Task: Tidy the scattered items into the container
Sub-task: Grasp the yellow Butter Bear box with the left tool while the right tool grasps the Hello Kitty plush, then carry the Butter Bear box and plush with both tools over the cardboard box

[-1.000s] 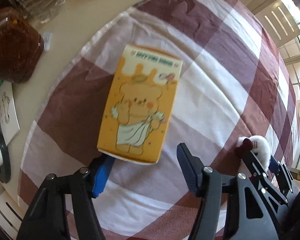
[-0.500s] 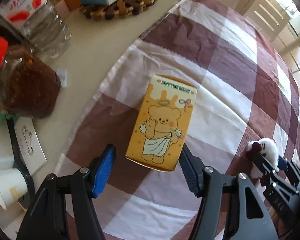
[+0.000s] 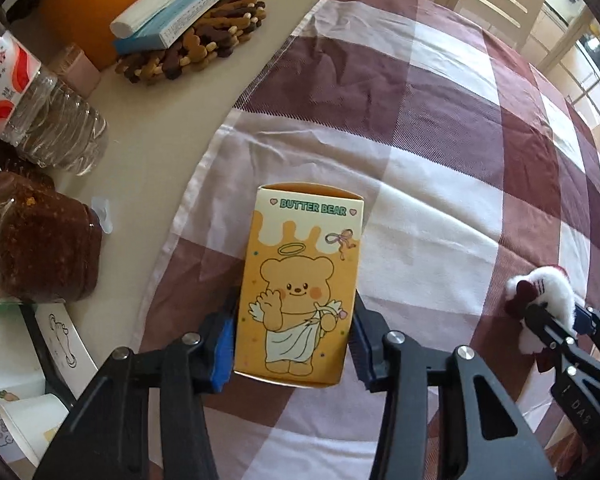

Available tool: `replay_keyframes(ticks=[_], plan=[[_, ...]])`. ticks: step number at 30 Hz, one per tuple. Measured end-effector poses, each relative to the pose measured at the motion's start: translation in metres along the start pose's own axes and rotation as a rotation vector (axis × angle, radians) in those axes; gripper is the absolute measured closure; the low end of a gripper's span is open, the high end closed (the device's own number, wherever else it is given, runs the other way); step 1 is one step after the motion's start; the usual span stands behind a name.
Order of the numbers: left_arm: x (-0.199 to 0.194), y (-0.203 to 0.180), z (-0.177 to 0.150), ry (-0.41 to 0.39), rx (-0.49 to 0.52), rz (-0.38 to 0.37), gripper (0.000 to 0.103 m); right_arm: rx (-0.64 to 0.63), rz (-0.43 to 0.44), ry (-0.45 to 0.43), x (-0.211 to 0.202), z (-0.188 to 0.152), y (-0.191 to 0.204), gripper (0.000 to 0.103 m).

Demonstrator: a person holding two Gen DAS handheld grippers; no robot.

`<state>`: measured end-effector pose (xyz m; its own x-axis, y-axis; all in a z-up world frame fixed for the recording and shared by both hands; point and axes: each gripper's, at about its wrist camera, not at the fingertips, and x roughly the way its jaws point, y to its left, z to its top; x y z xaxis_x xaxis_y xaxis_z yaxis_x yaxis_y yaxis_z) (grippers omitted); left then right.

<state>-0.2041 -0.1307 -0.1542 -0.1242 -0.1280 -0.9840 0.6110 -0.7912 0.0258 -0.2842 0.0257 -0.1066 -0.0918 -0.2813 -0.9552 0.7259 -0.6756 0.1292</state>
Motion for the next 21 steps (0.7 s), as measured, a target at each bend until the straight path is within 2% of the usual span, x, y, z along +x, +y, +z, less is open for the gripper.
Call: replay_keyframes(ticks=[4,12,14,18,21], plan=[[-0.007,0.002,-0.006,-0.026,-0.012,-0.001,0.057,0.024,0.031,-0.004,-0.005,-0.008,-0.002,0.068],[-0.031,0.015,-0.018,-0.038,-0.025,-0.078,0.057,0.065,0.085,-0.029,-0.025,-0.029,0.008,0.069],[-0.052,0.026,-0.040,-0.041,-0.034,-0.097,0.057,0.069,0.092,-0.043,-0.034,-0.035,0.011,0.069],[-0.064,0.029,-0.051,-0.038,-0.032,-0.125,0.057,0.074,0.105,-0.057,-0.054,-0.051,0.018,0.069],[-0.084,0.033,-0.075,-0.043,-0.002,-0.139,0.057,0.105,0.119,-0.064,-0.067,-0.064,0.019,0.069]])
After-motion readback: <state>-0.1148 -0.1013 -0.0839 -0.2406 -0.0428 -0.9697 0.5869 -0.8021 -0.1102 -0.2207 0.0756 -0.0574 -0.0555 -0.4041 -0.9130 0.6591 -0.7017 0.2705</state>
